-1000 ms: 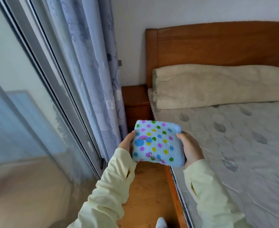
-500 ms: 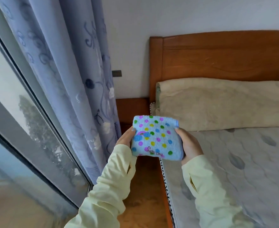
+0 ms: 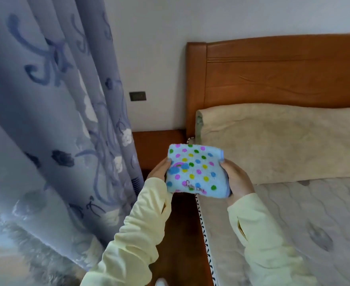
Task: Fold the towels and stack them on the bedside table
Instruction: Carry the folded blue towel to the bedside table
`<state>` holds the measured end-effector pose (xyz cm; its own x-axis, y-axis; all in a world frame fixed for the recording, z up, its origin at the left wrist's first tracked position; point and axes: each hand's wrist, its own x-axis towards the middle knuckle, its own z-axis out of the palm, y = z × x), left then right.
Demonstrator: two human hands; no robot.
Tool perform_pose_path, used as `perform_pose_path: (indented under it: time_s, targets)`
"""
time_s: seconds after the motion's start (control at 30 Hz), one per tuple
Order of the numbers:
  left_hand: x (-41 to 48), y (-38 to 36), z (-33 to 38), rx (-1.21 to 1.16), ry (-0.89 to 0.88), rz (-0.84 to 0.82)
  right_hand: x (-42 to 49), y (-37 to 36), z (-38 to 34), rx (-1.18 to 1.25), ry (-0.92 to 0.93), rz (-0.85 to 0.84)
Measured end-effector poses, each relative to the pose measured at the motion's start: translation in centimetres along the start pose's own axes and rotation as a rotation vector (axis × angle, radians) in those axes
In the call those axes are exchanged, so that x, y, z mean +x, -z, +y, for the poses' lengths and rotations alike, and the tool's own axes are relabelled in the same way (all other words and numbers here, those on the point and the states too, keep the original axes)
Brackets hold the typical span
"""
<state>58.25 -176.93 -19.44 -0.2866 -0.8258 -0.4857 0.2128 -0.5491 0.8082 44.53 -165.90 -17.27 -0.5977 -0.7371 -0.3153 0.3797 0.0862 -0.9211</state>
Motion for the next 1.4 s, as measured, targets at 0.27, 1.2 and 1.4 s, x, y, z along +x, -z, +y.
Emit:
perform_pose_path:
  time_s: [0.27,1.2,1.4]
  targets:
    - [11.8,-1.2,5.7,0.111,0.051,-0.003,11.4,-5.8,-1.2,-0.005,0.039,0.053]
    - [40.6,-7.1,18.1,0.165,-0.044,0.198,45.8,-18.9,-6.4,-0.126,-0.1,-0.173]
    - [44.3,-6.6,18.9,0.188,-0.027,0.26,49.9,-21.0,-5.0,-0.178,-0.214,-0.228]
